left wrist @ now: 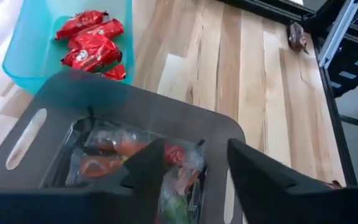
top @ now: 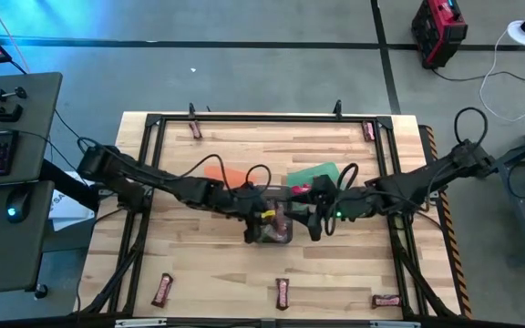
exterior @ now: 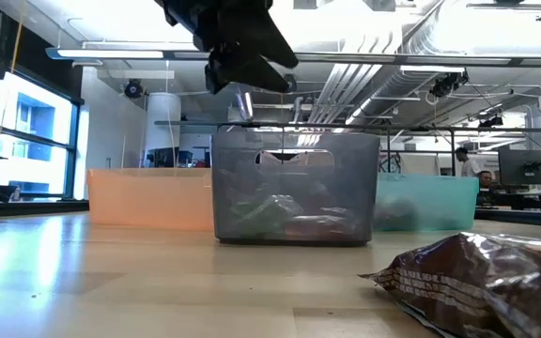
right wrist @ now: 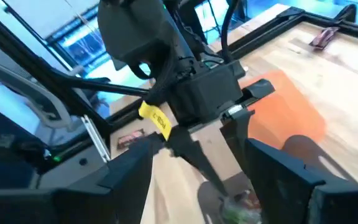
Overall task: Sort candy by brand, put in halloween buckets
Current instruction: Put the brown chocolate bar into the orange bin
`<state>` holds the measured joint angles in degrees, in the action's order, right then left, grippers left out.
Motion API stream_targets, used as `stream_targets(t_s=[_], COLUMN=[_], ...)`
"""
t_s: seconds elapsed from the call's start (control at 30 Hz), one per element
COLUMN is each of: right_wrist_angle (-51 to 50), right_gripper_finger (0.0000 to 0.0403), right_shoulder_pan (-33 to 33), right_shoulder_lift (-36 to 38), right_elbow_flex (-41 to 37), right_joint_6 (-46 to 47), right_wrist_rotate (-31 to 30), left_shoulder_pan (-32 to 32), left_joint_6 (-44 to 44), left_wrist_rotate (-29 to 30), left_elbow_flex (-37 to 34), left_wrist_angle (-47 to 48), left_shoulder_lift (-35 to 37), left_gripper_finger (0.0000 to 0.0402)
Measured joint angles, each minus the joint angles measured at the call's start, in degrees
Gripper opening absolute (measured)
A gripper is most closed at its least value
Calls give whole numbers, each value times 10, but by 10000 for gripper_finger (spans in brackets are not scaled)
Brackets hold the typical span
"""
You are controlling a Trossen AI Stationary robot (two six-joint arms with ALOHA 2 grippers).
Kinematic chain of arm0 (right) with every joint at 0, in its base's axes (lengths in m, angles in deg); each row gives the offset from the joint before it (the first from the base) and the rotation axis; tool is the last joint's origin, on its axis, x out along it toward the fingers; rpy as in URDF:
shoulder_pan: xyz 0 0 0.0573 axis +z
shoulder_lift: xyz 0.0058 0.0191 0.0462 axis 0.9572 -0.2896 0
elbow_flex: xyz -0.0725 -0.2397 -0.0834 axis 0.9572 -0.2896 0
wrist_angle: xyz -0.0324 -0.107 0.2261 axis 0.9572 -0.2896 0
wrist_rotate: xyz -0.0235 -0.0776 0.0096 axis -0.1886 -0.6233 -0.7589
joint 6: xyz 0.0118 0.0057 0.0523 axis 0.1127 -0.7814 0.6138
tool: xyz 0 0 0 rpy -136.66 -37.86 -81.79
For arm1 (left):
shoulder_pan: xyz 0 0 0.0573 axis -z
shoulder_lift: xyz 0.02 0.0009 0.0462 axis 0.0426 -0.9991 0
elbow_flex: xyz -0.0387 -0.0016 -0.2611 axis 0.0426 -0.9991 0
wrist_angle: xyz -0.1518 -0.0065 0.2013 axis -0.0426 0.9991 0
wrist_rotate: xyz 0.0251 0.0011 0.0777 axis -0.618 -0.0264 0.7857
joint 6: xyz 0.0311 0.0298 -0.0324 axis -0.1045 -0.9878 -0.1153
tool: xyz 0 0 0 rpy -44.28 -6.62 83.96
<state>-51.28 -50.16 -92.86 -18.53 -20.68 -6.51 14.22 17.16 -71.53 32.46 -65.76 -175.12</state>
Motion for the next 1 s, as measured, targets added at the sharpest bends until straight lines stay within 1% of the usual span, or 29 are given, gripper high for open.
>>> stream_targets(t_s=[0.1,0.17,0.3,0.37,0.43,0.57,0.7,0.77,0.83,0.9,1.0], right_wrist_angle=[-55,-108,-236,-292,-314,-297,-265,-226,-182,-143,-124], right_gripper_finger=[245,245,245,245,245,245,245,245,245,245,245], right_shoulder_pan=[0,3,22,47,81,166,242,264,281,290,298], right_shoulder_lift=[0,0,-1,-3,-3,-5,-6,-6,-7,-13,-30], right_elbow_flex=[22,33,27,6,-23,-88,-141,-170,-201,-226,-243], right_joint_6=[4,32,138,195,256,374,492,555,594,608,610], right_wrist_rotate=[0,13,98,137,181,293,389,425,452,475,498], left_shoulder_pan=[-2,1,19,37,60,111,142,149,151,151,148], left_joint_6=[-3,4,35,46,55,89,125,140,152,156,156], left_wrist_rotate=[-1,-1,10,36,80,182,241,262,276,279,279], left_elbow_flex=[0,0,0,-3,-18,-59,-85,-94,-99,-102,-102], left_wrist_angle=[21,57,154,175,168,134,123,124,120,124,122], left_shoulder_lift=[21,44,93,118,151,217,260,268,271,270,264], left_gripper_finger=[206,224,238,238,239,239,239,239,239,239,239])
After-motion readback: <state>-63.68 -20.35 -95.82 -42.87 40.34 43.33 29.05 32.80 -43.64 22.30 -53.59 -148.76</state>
